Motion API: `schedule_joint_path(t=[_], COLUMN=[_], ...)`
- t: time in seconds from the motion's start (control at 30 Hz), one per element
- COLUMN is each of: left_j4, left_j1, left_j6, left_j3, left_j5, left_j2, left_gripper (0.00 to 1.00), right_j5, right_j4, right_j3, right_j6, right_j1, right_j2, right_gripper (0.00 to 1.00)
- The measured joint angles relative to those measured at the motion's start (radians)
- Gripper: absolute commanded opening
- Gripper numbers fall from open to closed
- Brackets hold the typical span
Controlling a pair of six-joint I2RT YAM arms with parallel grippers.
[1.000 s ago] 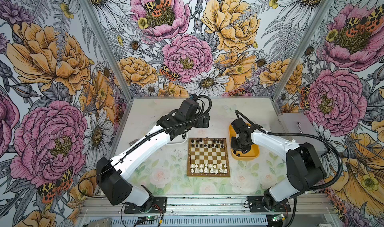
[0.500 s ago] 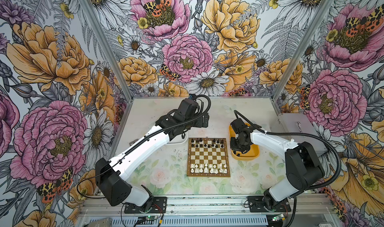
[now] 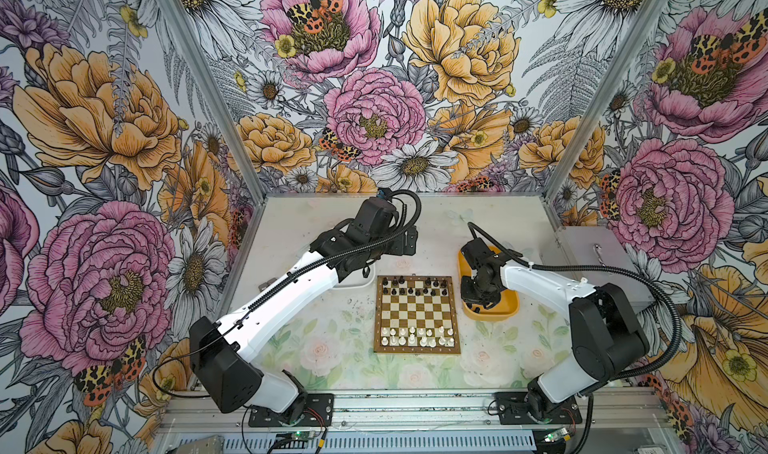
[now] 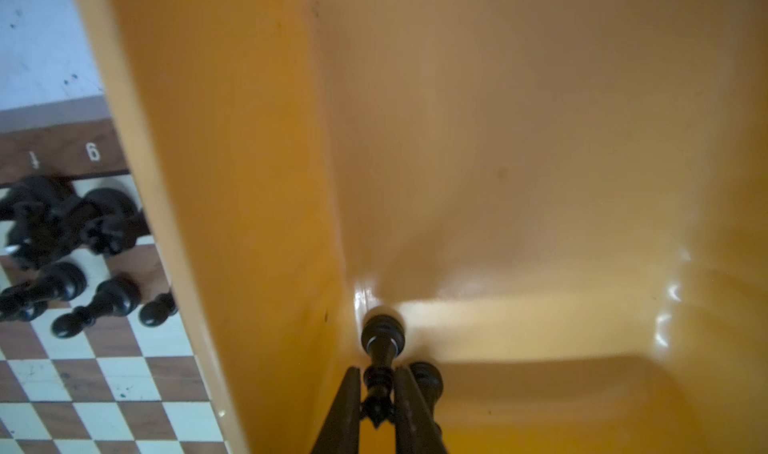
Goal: Set up the chess pieces on the board
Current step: 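Close the right gripper on the black piece in the yellow tub, then lift the black piece out of the yellow tub with the right gripper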
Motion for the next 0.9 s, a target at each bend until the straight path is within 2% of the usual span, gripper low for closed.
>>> schedule_joint_path(t=[0.17, 0.47, 0.9], left_j4=[0.000, -0.001, -0.006], left_j1=[0.000, 0.000, 0.029], left_j6=[0.000, -0.001, -0.022], left_j3=[0.000, -0.002, -0.064], left_j5=[-0.004, -0.015, -0.034], left_j2=[-0.011, -0.024, -0.081], left_gripper=[0.99, 0.99, 0.99], right_j5=[0.000, 0.001, 0.021], right_j4=[0.000, -0.013, -0.132], right_j3=[0.000, 0.010, 0.227], right_j6=[-0.001, -0.008, -0.065], right_j1=[0.002, 0.001, -0.007], right_j2=[0.000, 0.000, -0.023], right_gripper=[0.09, 0.08, 0.08])
